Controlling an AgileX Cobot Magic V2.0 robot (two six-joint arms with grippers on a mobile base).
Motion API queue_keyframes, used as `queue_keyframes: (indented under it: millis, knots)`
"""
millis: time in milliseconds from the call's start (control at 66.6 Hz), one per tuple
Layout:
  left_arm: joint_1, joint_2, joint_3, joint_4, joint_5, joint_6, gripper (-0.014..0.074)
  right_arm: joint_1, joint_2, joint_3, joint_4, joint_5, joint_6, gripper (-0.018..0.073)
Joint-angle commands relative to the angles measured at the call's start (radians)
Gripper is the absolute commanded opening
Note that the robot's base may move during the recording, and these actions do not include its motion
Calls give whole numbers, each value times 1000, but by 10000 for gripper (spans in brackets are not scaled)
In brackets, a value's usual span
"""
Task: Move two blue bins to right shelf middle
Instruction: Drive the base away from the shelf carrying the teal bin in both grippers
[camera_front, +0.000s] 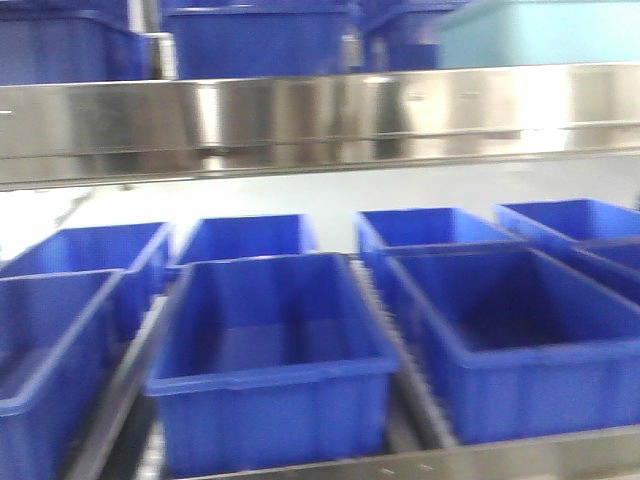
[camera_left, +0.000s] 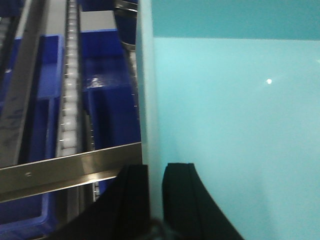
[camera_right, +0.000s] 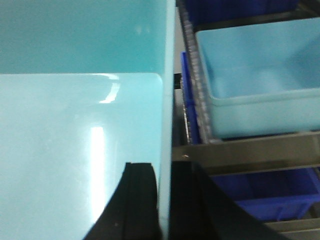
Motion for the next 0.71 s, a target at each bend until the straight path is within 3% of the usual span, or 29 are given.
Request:
queue_keyframes:
  millis: [0, 691]
  knots:
    - [-13, -11, -15, -46, -63, 2, -111, 0, -3, -7, -6, -46, -3, -160]
    - [-13, -11, -15, -46, -63, 2, -111, 0, -3, -7, -6, -46, -3, -160]
